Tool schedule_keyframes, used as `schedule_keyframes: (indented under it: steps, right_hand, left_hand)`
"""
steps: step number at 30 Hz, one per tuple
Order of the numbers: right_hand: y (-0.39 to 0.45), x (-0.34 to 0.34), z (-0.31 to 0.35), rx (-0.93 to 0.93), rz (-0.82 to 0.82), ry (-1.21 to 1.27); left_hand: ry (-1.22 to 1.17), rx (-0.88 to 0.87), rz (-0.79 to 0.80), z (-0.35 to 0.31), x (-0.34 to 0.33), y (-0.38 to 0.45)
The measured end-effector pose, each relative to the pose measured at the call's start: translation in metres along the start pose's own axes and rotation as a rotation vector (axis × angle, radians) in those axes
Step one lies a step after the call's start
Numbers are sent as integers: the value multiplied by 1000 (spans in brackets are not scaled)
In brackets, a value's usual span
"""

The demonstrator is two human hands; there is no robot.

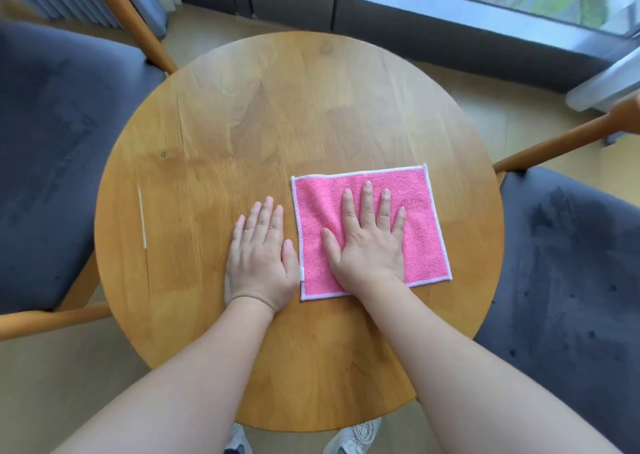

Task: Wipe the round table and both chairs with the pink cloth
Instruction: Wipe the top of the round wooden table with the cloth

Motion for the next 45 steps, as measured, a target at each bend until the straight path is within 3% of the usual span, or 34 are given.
schedule_keyframes:
  steps: [6, 9, 16, 22, 34, 41, 45]
  right_hand:
    - [-2, 5, -1, 0, 1, 39]
    - [3, 7, -3, 1, -6, 35]
    - [1, 5, -4, 29, 33, 25]
    - [33, 16, -26, 61, -33, 17]
    - [108, 46, -154, -286, -106, 43]
    - [107, 45, -138, -296, -77, 24]
    - [110, 46, -89, -132, -54, -14]
  left_hand:
    - [77, 6, -6, 6, 4, 51]
    - [58, 116, -66, 10, 5, 71]
    - [109, 129, -31, 12, -1, 66]
    - [106, 123, -49, 14, 1, 65]
    - [115, 107, -3, 8, 2, 65]
    - [119, 104, 4, 9, 2, 64]
    - [88, 102, -14, 8, 3, 66]
Point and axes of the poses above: each hand's wrist, its own y-axis towards the middle knuckle, its own x-axis out of the back of the hand, z = x × y, the point moved 5 cm from there along y, towards the middle knuckle, and after that the axes turned 2 degrees about x, right-handed, at the moved point
